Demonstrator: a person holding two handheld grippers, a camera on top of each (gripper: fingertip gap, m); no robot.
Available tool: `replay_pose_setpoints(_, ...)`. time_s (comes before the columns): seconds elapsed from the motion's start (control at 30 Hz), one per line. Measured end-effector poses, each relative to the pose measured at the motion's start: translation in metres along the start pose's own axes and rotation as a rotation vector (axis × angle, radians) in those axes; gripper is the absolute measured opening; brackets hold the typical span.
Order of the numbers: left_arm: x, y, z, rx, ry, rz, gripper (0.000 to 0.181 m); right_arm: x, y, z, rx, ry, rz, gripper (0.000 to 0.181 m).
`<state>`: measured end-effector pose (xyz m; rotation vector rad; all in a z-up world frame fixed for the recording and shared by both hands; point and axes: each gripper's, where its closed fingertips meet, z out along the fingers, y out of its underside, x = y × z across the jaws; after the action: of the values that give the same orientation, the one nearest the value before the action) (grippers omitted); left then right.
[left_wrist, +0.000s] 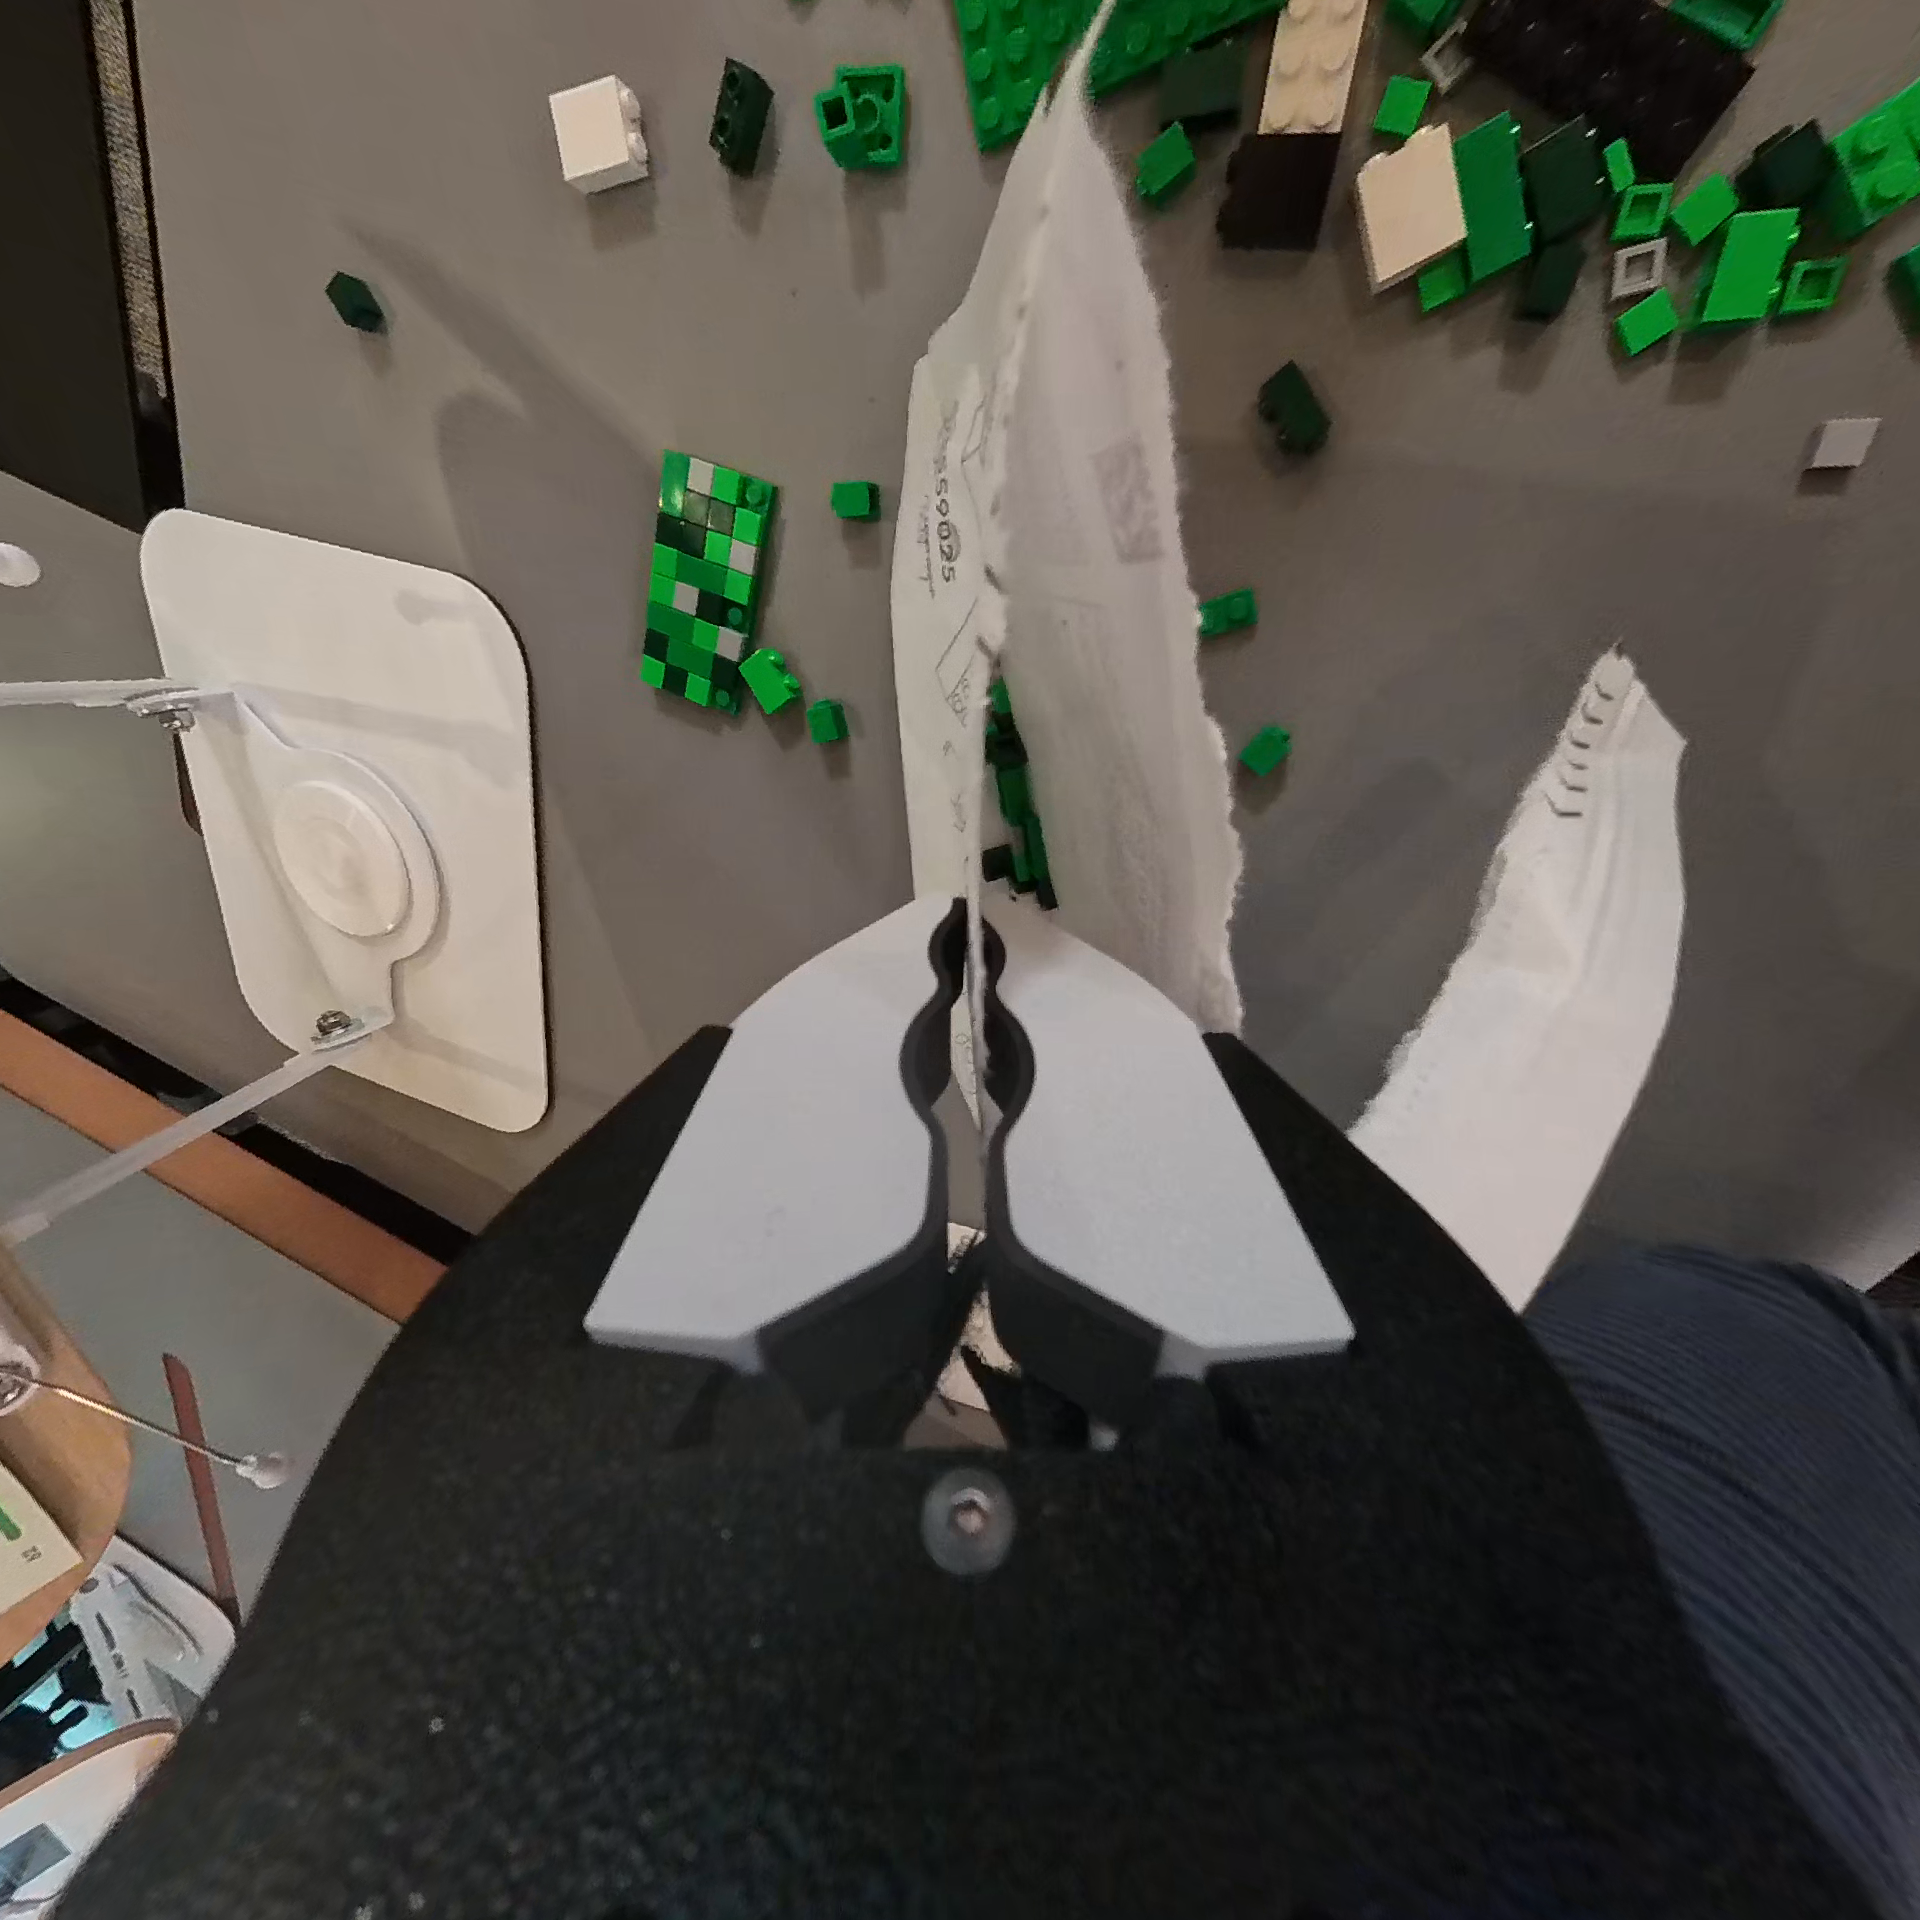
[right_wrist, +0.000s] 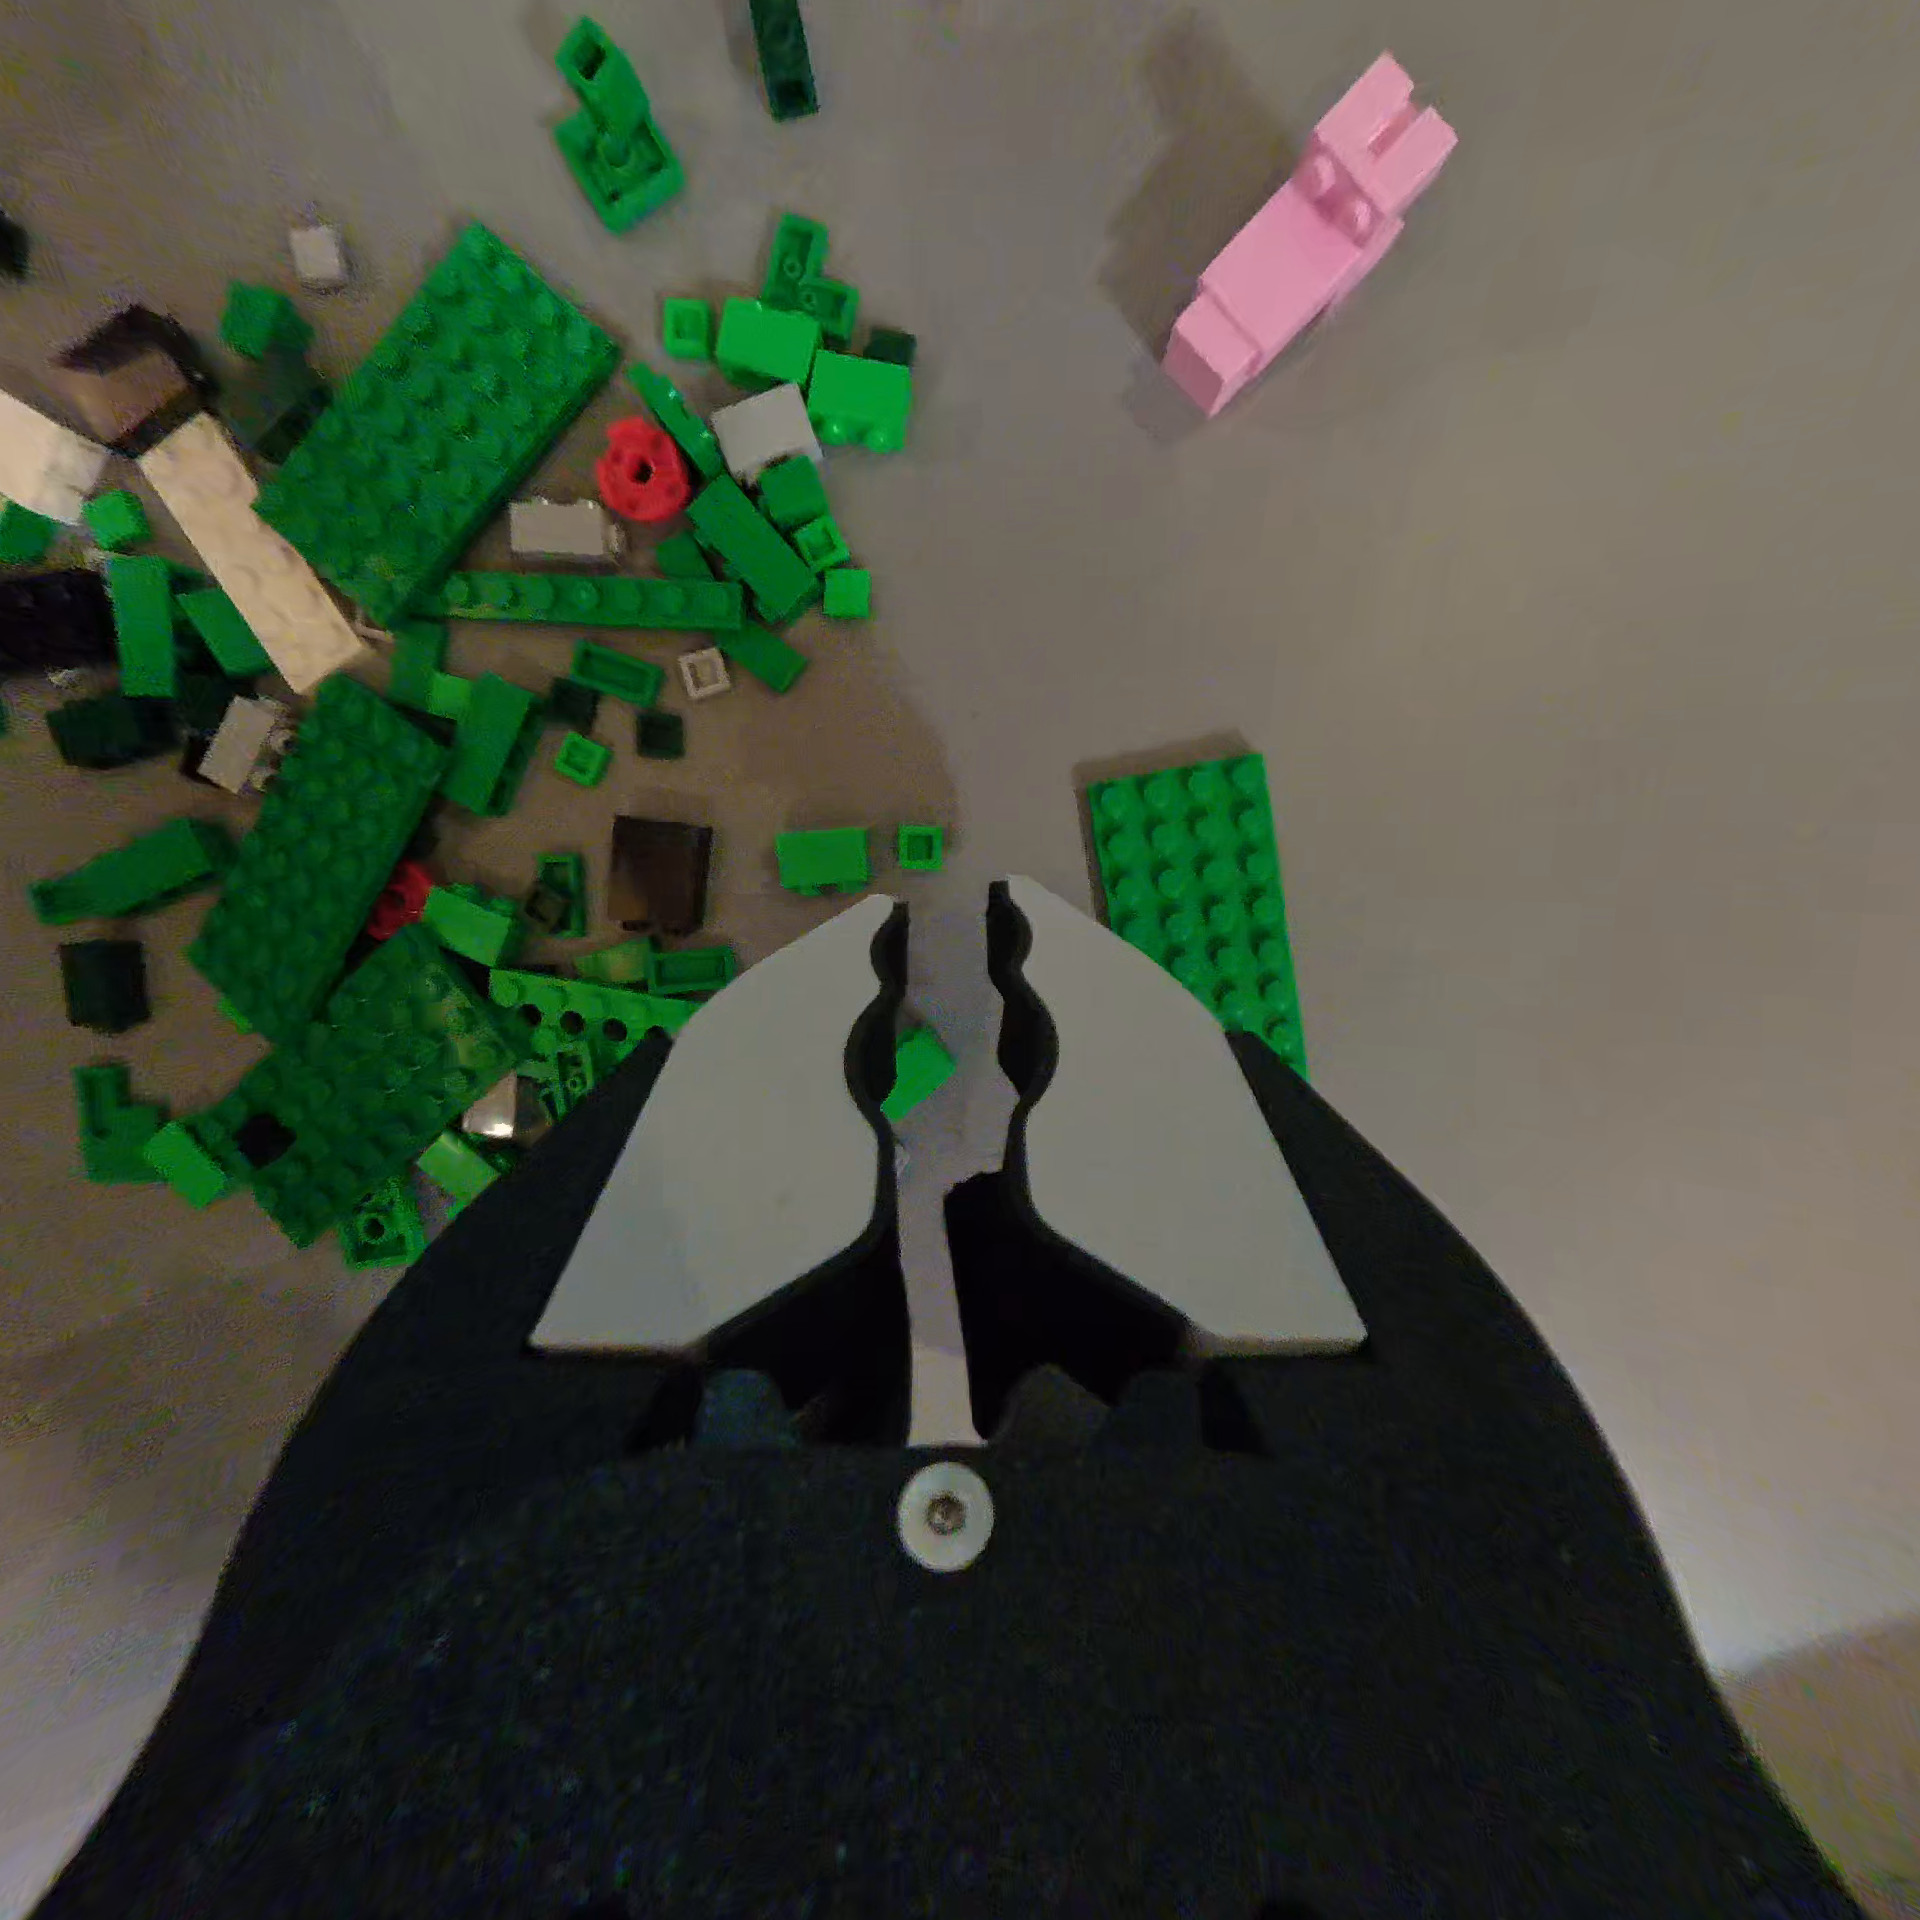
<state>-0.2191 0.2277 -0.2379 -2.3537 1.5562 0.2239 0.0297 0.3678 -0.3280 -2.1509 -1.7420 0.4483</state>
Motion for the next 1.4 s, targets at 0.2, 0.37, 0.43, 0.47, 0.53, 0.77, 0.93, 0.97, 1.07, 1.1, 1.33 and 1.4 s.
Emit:
replay_pose_setpoints(0.2, -0.001, 0.002, 0.0, 0.002, 0.002, -0.008, 0.0, -0.002, -0.003, 0.01, -0.061, -0.066, -0.069, 0.015)
replay_pose_setpoints(0.37, -0.002, 0.003, -0.001, 0.006, 0.002, -0.018, 0.0, -0.003, -0.006, 0.013, -0.058, -0.076, -0.09, 0.013)
replay_pose_setpoints(0.43, -0.002, 0.003, -0.001, 0.005, 0.004, -0.018, 0.0, -0.004, -0.007, 0.014, -0.056, -0.086, -0.089, 0.009)
replay_pose_setpoints(0.47, -0.002, 0.003, -0.001, 0.004, 0.004, -0.017, 0.0, -0.004, -0.007, 0.014, -0.054, -0.084, -0.092, 0.009)
replay_pose_setpoints(0.53, -0.001, 0.003, 0.0, 0.002, 0.006, -0.016, 0.0, -0.003, -0.007, 0.014, -0.049, -0.068, -0.1, 0.009)
replay_pose_setpoints(0.77, -0.006, 0.007, 0.0, -0.005, 0.0, -0.042, 0.0, -0.025, -0.028, -0.01, 0.085, 0.043, -0.144, 0.008)
replay_pose_setpoints(0.93, -0.01, 0.014, 0.001, -0.013, -0.001, -0.077, 0.0, -0.075, -0.008, -0.032, 0.069, 0.147, -0.214, 0.008)
replay_pose_setpoints(0.97, -0.011, 0.016, 0.001, -0.015, -0.003, -0.086, 0.0, -0.086, 0.002, -0.037, 0.061, 0.165, -0.208, 0.008)
replay_pose_setpoints(1.07, -0.013, 0.019, -0.003, -0.007, -0.017, -0.102, 0.0, -0.116, 0.04, -0.053, 0.025, 0.206, -0.119, 0.008)
replay_pose_setpoints(1.1, -0.014, 0.019, -0.005, 0.0, -0.022, -0.106, 0.0, -0.123, 0.054, -0.059, 0.016, 0.225, -0.072, 0.008)
replay_pose_setpoints(1.33, -0.014, 0.02, -0.008, 0.012, -0.031, -0.112, 0.0, -0.159, 0.141, -0.079, -0.11, 0.315, 0.19, 0.008)
replay_pose_setpoints(1.4, -0.013, 0.018, -0.008, 0.012, -0.029, -0.101, 0.0, -0.164, 0.151, -0.078, -0.122, 0.311, 0.221, 0.008)
